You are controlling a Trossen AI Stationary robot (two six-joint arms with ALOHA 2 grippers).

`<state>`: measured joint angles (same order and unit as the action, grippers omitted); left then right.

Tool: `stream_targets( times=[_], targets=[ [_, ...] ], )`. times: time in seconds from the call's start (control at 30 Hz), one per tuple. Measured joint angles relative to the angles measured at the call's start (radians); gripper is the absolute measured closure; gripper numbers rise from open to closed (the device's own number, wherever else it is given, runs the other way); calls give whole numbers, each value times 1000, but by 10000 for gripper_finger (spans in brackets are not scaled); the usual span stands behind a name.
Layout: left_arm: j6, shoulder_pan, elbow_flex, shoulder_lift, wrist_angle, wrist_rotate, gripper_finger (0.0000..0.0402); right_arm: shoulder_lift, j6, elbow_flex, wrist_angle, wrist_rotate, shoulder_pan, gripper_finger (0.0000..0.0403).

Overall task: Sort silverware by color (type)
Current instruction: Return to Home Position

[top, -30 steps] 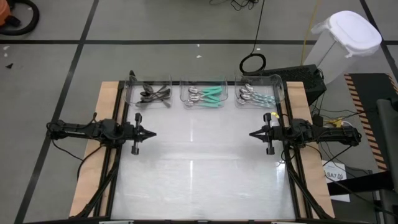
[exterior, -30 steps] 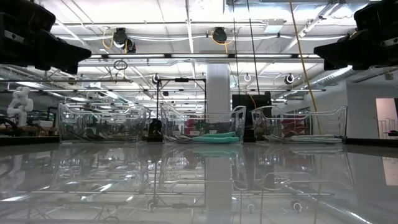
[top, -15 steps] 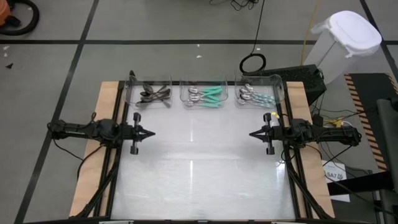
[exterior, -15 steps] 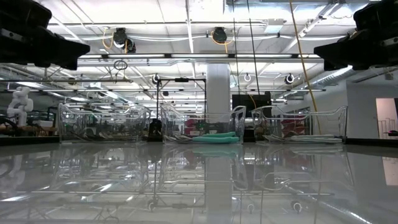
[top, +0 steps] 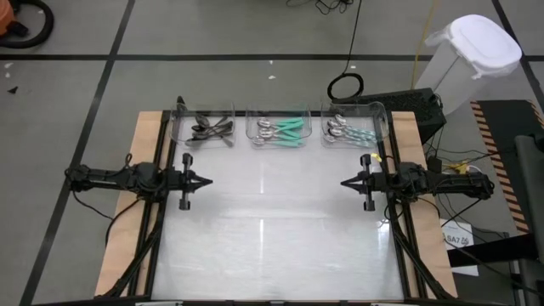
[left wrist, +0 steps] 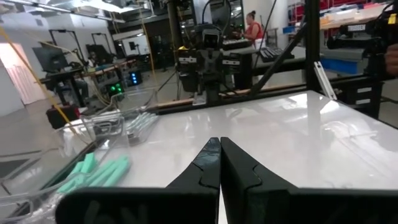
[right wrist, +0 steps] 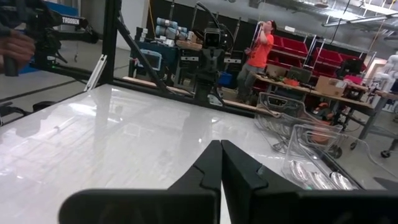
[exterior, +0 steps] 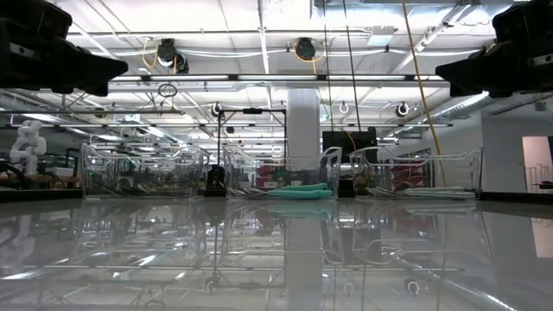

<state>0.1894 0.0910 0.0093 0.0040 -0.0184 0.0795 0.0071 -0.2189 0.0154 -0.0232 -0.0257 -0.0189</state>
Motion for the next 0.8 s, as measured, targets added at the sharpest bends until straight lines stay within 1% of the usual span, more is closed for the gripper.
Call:
stream_targets(
  times=[0.13,0.33,0.53,0.8],
  targets=[
    [-8,-1,0,0,6,-30,402,0,-10,0,-1,1,0,403],
    [-22,-2,0,8,7,-33,401,0,3,0,-1,1,0,403],
    [-44,-2,0,58,7,-33,401,0,49,0,2,2,0,403],
    [-27,-2,0,90,7,-32,401,0,50,0,6,20,0,403]
  ],
)
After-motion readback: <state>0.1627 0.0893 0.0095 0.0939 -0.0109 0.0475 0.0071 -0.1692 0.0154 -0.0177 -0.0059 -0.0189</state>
